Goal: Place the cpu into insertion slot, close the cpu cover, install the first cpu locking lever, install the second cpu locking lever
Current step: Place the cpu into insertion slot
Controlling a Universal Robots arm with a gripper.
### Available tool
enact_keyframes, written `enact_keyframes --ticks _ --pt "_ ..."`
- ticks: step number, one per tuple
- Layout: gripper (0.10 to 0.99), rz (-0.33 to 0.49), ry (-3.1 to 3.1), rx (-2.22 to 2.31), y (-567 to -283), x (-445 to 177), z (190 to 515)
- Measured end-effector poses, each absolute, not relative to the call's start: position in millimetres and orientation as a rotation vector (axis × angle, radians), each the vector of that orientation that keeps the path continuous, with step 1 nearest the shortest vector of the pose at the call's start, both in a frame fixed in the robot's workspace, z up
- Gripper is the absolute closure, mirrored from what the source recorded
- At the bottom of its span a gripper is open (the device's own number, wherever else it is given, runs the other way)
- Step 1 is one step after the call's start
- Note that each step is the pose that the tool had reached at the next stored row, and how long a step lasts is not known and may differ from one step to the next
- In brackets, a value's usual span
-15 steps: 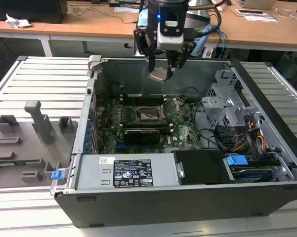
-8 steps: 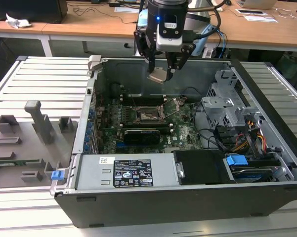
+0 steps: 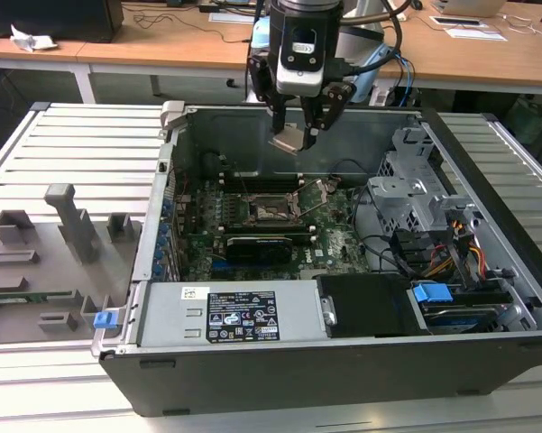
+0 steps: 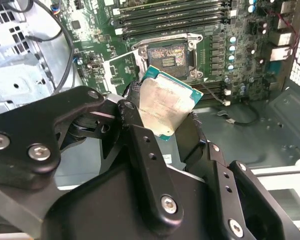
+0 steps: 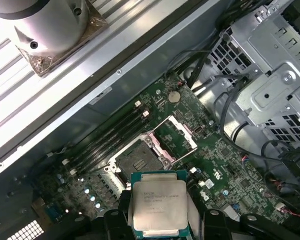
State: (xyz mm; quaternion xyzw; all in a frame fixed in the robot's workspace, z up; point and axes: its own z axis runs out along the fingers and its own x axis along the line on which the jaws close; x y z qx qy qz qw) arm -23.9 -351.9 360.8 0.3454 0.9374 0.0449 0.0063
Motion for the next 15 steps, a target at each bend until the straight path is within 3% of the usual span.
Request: enact_keyframes --ticks 15 --pt "0.557 0.138 2.879 1.211 -351.9 -23.9 356.9"
